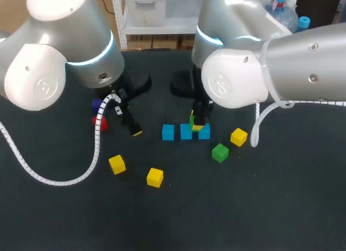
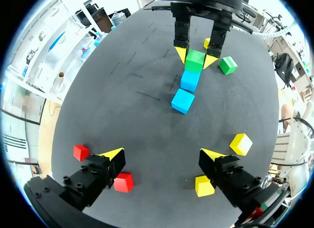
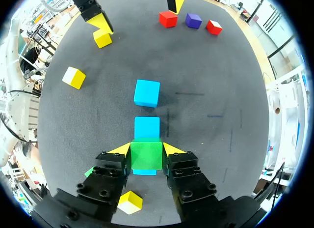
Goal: Place the blue cubes, place green cubes on the blue cubes, place the yellow cubes on the green cubes, then place the red cubes on the yellow cubes, and place purple cube on the red cubes.
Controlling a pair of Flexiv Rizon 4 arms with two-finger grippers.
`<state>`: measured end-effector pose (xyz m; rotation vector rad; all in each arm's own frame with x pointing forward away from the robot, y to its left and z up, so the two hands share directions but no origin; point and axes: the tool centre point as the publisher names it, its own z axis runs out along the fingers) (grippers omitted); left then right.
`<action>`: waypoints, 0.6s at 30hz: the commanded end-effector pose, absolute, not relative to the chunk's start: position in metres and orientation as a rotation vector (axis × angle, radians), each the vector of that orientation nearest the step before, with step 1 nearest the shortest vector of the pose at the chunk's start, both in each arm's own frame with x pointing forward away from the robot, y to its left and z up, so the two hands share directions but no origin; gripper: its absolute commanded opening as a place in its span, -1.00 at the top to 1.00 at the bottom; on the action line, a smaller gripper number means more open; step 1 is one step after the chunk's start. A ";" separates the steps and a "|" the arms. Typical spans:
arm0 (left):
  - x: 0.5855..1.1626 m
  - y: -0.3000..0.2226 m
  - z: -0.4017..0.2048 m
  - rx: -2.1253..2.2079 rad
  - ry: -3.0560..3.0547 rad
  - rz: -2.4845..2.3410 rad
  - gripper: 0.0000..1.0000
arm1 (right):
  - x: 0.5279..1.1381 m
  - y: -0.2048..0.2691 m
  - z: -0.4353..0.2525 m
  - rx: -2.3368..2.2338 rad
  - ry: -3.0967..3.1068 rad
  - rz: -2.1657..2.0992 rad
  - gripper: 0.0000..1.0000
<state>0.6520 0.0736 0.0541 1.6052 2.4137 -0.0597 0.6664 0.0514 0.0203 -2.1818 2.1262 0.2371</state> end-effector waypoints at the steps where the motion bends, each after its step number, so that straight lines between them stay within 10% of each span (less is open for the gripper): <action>1: 0.652 0.075 0.054 1.608 2.411 -0.065 -1.00 | 0.666 0.051 0.021 -2.181 2.126 0.236 1.00; 18: 0.652 0.075 0.054 1.608 2.411 -0.065 -1.00 | 0.666 0.051 0.018 -2.184 2.134 0.248 1.00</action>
